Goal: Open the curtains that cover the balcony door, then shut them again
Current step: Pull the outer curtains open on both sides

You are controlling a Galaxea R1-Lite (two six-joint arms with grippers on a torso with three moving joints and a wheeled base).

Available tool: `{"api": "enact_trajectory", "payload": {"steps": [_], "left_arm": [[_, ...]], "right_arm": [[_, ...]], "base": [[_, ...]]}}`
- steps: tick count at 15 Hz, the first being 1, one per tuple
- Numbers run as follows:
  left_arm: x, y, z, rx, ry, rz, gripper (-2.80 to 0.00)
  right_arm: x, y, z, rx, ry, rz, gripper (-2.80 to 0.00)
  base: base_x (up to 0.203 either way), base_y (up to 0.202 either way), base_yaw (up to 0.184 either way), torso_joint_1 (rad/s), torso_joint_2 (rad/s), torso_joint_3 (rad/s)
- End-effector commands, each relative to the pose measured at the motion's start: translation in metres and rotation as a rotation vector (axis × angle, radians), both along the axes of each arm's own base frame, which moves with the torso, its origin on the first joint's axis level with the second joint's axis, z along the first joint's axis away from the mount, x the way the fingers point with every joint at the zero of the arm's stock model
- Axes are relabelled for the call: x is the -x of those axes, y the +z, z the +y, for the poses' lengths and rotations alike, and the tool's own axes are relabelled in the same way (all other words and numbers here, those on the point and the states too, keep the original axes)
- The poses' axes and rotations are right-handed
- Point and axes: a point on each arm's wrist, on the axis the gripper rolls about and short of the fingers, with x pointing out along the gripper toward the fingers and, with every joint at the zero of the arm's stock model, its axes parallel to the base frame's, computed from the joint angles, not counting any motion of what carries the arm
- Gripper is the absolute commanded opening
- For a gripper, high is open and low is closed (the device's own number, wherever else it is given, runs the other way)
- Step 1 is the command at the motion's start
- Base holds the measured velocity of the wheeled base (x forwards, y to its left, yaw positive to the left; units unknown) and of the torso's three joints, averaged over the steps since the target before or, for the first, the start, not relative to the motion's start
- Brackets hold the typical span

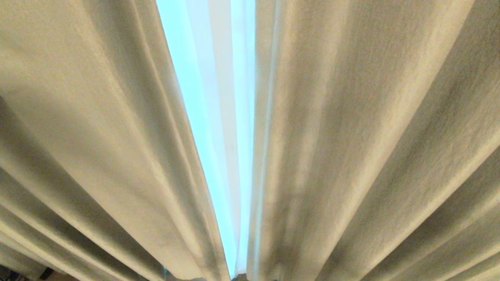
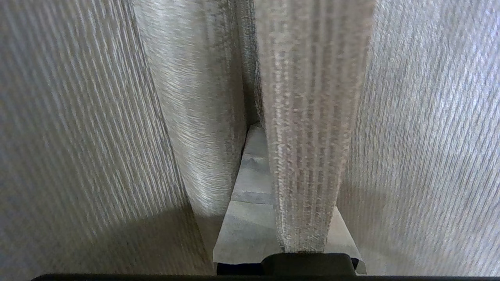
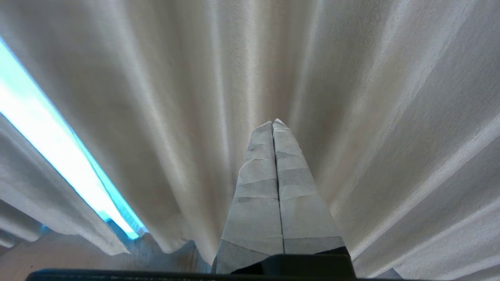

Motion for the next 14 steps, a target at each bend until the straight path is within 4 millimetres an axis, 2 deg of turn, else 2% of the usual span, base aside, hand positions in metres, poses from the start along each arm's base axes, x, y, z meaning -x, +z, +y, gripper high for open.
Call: {"api": "enact_trajectory", "payload": {"steps": [1, 6, 10, 14], "left_arm": [[0.002, 0.008, -0.008, -0.003, -0.016, -0.019, -2.8], [0.017, 0.038, -0.033, -0.049, -0.028, -0.063, -2.8], [0.025, 0.061, -0.061, -0.085, -0.059, -0.102, -2.8], [0.037, 0.061, -0.089, -0.055, -0.084, -0.078, -2.8]], "right_arm": [[0.0, 0.0, 0.0, 0.001, 0.0, 0.0, -2.8], [0.0, 0.0, 0.0, 0.001, 0.001, 0.0, -2.8], [0.0, 0.0, 0.0, 0.001, 0.0, 0.0, -2.8], [0.0, 0.0, 0.0, 0.001, 0.0, 0.0, -2.8]], "base": [[0.0, 0.0, 0.0, 0.0, 0.0, 0.0], [0.0, 0.0, 0.0, 0.0, 0.0, 0.0], [0.0, 0.0, 0.0, 0.0, 0.0, 0.0], [0.0, 0.0, 0.0, 0.0, 0.0, 0.0]]}}
